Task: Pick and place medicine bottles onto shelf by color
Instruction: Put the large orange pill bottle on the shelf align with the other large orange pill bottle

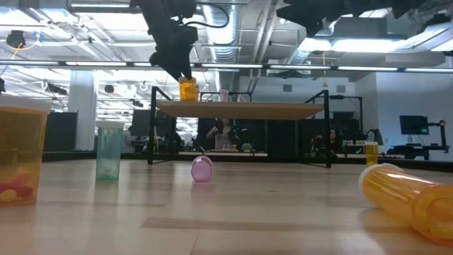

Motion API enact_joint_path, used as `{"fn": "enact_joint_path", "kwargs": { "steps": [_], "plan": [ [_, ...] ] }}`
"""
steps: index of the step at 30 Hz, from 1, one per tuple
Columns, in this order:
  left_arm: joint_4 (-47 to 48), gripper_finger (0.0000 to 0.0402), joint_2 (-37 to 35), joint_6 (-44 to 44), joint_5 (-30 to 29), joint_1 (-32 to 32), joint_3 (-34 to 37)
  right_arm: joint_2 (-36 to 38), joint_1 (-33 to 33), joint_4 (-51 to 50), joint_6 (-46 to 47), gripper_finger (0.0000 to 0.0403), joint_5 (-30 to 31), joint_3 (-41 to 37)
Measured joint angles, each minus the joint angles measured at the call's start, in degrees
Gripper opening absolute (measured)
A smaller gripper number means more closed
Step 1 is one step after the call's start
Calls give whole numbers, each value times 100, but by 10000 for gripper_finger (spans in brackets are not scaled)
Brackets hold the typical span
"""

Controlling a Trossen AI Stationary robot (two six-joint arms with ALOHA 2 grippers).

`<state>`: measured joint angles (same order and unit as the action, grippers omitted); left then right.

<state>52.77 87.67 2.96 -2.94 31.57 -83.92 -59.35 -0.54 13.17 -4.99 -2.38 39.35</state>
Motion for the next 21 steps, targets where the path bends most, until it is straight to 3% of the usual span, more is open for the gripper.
{"fn": "enact_joint_path", "kwargs": {
  "steps": [15, 21],
  "plan": [
    [-112, 204, 143, -33, 95, 42, -15, 0, 0, -33, 3, 226, 8, 0],
    [-10, 224, 166, -63, -336, 51, 4, 0, 0, -63, 5, 226, 8, 0]
  ]
}}
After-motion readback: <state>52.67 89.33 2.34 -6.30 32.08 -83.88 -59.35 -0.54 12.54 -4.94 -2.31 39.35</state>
